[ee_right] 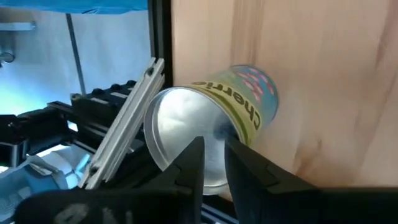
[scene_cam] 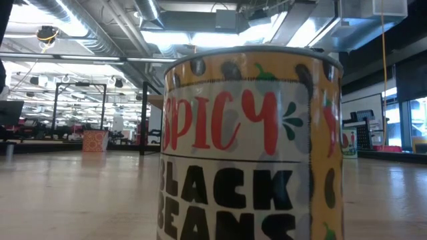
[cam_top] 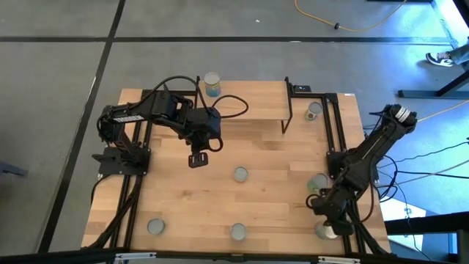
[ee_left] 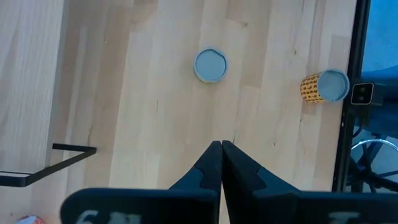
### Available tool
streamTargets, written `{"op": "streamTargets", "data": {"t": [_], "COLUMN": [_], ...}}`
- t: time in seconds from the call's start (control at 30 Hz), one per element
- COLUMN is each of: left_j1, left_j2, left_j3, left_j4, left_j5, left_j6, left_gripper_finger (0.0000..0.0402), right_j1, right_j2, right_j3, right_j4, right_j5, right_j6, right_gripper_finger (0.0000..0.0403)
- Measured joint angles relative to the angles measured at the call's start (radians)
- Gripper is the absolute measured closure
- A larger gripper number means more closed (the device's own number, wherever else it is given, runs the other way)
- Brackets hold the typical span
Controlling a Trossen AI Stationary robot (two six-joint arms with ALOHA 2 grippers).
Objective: Pick and place cans onto a shelf
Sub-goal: Put the canned cherries on the shelf
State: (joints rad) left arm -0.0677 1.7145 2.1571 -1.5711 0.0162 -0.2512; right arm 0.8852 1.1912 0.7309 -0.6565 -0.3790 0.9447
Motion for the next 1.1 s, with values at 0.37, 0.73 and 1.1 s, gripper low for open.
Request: {"op": "streamTargets", "data": {"t": [0.37,0.73,1.1], "left_j1": [0.0,0.0,0.0], "left_j2": [0.0,0.0,0.0], "left_j3": [0.0,0.0,0.0], "left_j4": [0.0,0.0,0.0], "left_j5": [0.0,0.0,-0.001], "left_j6": [0.0,0.0,0.0], "left_gripper_finger": [0.0402,0.0401,0.0401], "right_j1": [0.0,0.0,0.0], "right_j2": [-0.009,-0.008,-0.008], "right_j3": [0.065,0.075,0.075], "right_j4": [0.054,-0.033,-0.08], "right_j5": [-0.006,0.116,0.124], "right_j6": [0.016,0.024,0.046], "right_gripper_finger": [0.0356,0.0372,0.0335]}}
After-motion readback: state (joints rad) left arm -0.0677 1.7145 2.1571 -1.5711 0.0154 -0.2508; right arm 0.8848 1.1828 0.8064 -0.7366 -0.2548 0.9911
